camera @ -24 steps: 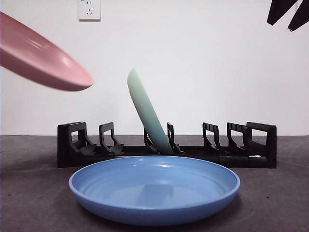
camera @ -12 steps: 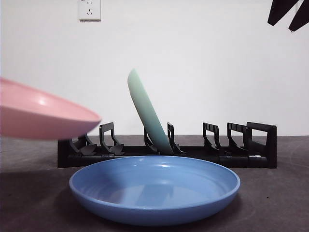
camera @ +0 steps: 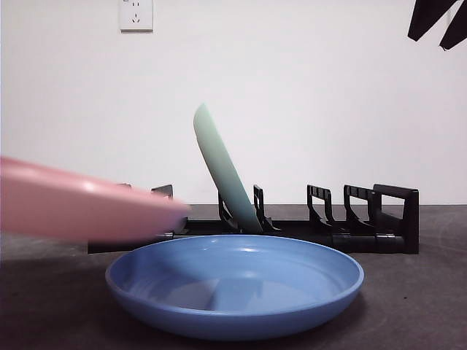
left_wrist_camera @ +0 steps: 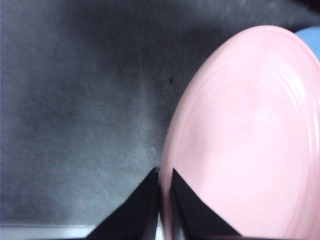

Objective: Place the plate

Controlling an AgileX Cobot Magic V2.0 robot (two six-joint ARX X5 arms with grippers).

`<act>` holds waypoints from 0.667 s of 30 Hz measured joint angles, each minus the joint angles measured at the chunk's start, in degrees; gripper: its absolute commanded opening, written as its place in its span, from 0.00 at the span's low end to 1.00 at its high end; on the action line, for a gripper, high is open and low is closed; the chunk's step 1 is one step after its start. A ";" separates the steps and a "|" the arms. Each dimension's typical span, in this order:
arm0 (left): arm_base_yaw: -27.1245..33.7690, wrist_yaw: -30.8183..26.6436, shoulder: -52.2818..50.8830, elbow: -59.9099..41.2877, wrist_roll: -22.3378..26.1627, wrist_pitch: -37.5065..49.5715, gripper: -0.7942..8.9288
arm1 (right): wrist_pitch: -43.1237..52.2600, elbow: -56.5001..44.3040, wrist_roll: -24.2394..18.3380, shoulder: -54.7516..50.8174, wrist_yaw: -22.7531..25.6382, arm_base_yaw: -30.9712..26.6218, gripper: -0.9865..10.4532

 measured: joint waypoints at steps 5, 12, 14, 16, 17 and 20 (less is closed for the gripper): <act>-3.85 0.00 7.10 -0.15 -1.70 8.09 0.10 | 0.00 0.00 0.00 0.00 0.00 0.00 0.32; -9.20 0.00 18.53 -0.15 -3.54 19.26 0.10 | 0.00 0.00 0.00 0.00 0.00 0.00 0.32; -10.60 0.00 21.29 -0.15 -3.87 21.62 0.10 | 0.00 0.00 0.00 0.00 0.00 0.00 0.32; -11.91 0.02 23.58 -0.15 -4.46 24.24 0.10 | 0.00 0.00 0.00 0.00 0.00 0.00 0.32; -12.41 0.00 24.39 -0.15 -4.63 25.31 0.10 | 0.00 0.00 0.00 0.00 0.00 0.00 0.32; -14.19 -0.90 27.71 0.02 -4.90 28.94 0.10 | -0.13 0.00 0.00 0.00 0.00 0.00 0.32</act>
